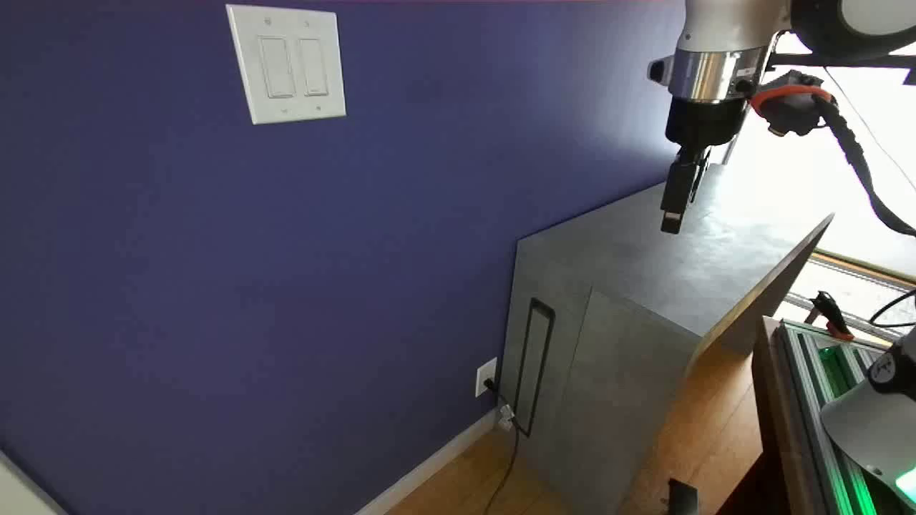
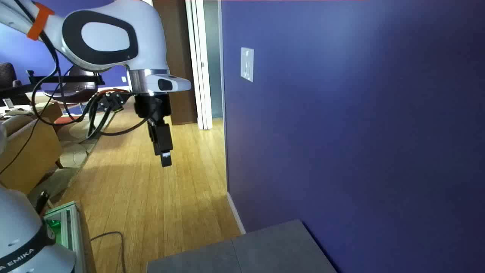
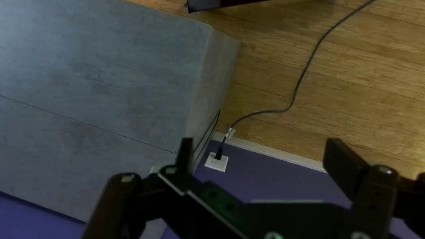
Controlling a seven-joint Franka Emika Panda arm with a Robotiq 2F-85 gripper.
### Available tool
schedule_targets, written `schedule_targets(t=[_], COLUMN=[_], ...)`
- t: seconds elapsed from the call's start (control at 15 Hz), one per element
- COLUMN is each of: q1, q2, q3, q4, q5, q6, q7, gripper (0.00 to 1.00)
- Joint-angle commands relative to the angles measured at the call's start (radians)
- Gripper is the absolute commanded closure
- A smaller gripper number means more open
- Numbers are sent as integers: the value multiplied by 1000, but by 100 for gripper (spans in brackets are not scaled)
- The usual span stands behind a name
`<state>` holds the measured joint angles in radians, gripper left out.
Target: Flip the right light switch on the wall
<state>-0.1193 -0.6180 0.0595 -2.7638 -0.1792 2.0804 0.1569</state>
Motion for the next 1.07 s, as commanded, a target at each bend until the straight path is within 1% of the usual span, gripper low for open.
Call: schedule_targets(t=[0.0, 0.87, 0.93, 1.0], q1=[10, 10, 29, 42], q2=[0, 0, 3, 9], q3=[-9, -9, -25, -32], q4=[1, 1, 11, 25], q5=[-6, -6, 38, 78], q6=[-3, -3, 1, -19], q7=[5, 5, -5, 1], gripper=[0, 0, 0, 0])
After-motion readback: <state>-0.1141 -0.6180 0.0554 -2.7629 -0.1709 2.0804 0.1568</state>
